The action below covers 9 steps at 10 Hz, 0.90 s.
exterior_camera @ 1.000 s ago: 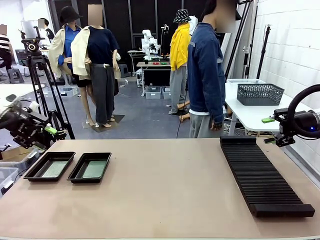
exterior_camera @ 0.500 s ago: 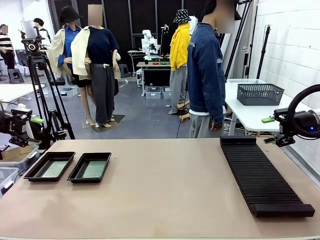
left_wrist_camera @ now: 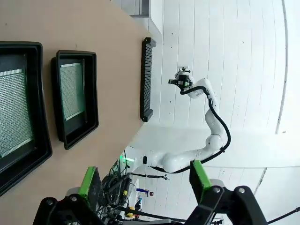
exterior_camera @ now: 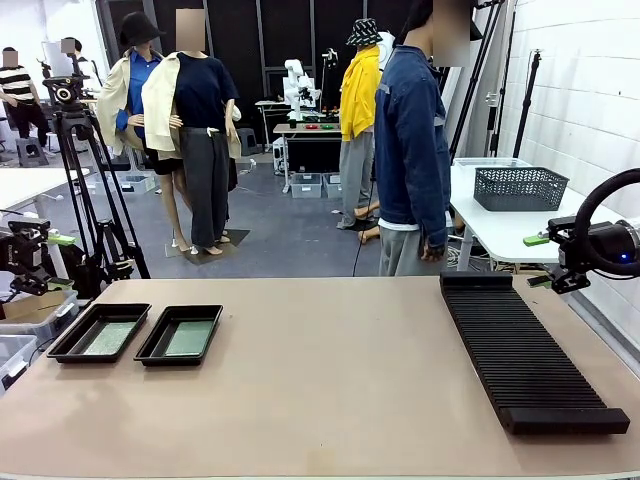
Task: Inspect and transfer BCBs to ESD trays.
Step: Pick up the ESD tray and place it on the left side of the table.
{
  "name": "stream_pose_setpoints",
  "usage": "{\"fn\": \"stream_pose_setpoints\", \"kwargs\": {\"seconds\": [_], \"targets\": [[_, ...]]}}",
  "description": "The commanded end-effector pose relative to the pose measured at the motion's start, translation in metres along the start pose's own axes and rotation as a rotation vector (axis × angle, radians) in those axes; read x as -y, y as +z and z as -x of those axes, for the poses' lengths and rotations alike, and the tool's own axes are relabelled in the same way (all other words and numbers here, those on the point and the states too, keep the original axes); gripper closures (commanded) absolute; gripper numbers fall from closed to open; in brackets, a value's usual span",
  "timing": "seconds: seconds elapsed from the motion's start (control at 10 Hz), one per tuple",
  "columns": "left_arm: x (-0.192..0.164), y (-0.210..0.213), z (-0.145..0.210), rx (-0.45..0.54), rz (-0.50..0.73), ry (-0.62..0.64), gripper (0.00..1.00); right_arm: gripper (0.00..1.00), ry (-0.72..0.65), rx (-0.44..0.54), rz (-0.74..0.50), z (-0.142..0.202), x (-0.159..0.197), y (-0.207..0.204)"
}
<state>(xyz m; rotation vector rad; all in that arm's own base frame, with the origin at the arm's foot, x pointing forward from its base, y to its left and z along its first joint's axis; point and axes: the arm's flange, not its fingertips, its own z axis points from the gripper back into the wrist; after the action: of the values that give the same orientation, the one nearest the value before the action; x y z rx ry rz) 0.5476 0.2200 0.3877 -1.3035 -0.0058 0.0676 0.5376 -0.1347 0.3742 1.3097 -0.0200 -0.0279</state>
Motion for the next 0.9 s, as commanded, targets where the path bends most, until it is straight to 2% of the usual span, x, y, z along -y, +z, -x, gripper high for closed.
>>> {"fn": "stream_pose_setpoints", "kwargs": {"seconds": [0.0, 0.8], "targets": [[-0.0019, -0.0005, 0.0008, 0.008, -0.006, 0.005, 0.0, 0.0, -0.012, 0.008, 0.009, 0.0018, -0.0024, -0.0029], [-0.0019, -0.0005, 0.0008, 0.008, -0.006, 0.005, 0.0, 0.0, -0.012, 0.008, 0.009, 0.0018, -0.0024, -0.0029]]}}
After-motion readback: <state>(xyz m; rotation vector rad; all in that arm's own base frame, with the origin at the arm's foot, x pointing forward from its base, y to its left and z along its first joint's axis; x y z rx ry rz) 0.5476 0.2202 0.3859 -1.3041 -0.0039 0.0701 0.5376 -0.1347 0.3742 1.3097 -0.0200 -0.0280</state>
